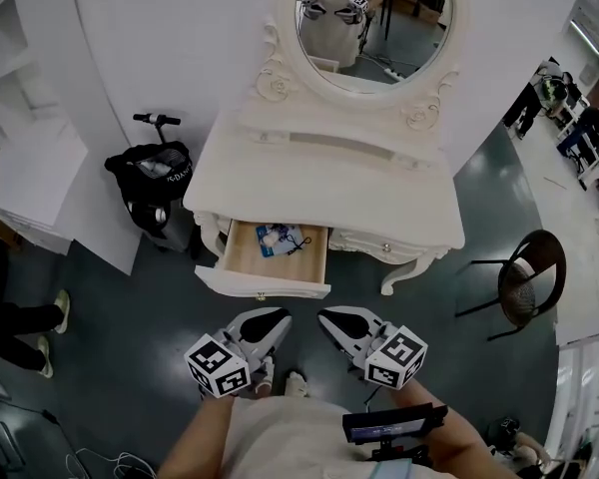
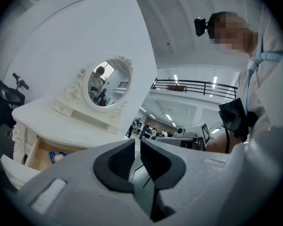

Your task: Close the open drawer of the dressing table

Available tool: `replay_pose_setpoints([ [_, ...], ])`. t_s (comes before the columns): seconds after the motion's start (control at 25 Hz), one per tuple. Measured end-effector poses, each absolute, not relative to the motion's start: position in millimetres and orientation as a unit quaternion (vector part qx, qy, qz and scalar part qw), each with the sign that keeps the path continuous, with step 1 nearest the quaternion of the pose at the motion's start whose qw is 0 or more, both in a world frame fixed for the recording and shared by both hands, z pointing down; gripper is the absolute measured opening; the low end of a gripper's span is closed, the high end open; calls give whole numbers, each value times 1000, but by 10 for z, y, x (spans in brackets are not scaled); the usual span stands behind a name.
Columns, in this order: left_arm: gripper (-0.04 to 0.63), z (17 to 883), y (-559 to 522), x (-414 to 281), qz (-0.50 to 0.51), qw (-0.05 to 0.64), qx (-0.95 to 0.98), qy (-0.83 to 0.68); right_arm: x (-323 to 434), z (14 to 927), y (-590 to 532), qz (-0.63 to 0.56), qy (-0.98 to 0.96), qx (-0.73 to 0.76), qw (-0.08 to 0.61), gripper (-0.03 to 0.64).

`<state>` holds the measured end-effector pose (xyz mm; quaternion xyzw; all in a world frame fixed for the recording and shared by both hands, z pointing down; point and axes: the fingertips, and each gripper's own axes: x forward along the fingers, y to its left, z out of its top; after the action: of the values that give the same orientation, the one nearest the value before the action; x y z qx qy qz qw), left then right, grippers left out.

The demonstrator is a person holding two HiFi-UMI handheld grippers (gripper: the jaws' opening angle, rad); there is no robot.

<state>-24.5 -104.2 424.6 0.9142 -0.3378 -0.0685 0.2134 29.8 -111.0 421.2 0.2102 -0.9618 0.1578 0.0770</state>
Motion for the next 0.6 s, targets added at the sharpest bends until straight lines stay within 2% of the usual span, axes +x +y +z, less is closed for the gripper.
replay_pose_setpoints([
  [0.6, 139, 4624, -1123, -495, -45, 234, 892, -384, 215, 4302, -1099, 167, -962, 199, 83, 17],
])
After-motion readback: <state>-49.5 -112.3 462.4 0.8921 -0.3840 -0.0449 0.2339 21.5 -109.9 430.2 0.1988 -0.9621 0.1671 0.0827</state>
